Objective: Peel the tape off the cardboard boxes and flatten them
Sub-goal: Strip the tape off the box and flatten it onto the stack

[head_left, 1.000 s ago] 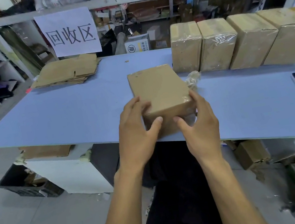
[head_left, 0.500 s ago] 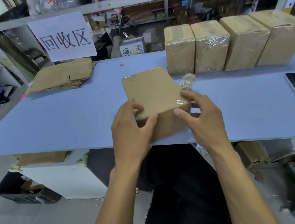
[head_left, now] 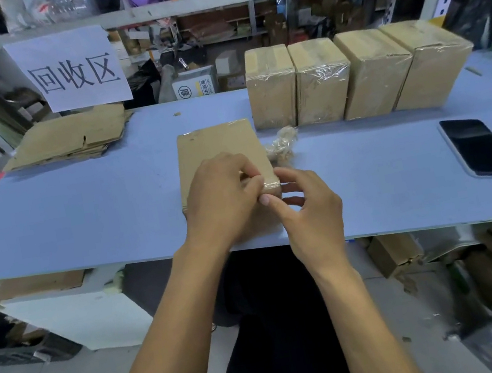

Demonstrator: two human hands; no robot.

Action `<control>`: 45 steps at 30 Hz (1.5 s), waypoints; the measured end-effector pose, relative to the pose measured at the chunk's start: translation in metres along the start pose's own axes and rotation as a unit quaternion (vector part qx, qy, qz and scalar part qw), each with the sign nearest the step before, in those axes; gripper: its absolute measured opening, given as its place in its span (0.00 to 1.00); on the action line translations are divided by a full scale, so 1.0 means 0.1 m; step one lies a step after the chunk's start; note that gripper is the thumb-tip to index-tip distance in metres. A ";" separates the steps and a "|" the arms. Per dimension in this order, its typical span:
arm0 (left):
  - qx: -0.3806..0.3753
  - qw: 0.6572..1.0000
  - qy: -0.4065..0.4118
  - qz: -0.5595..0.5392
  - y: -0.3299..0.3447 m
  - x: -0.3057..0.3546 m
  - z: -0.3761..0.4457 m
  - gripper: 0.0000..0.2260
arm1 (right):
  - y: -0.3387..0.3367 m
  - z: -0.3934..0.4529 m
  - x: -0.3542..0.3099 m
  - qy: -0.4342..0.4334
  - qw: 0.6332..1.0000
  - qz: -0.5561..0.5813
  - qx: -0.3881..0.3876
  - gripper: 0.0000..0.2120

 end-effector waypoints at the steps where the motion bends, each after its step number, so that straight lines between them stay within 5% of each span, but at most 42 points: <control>1: -0.004 1.000 0.008 0.017 0.01 0.01 0.01 0.02 | 0.01 -0.01 0.00 -0.004 1.000 -0.001 0.004 0.16; 37: -0.001 0.995 0.047 0.088 0.05 0.07 -0.11 0.05 | 0.01 -0.02 -0.05 0.078 0.993 0.071 0.051 0.12; 45: -0.069 0.981 0.043 0.179 0.10 0.14 -0.09 0.10 | -0.02 0.00 -0.08 0.075 0.995 0.047 0.040 0.12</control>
Point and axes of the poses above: each hand's wrist, its own z-axis towards the middle knuckle, its own y-axis out of the palm, x = y × z, the point moved 3 cm from there along z, towards the middle knuckle, and after that the axes turned 9 degrees about -z, right-handed, at the moved point
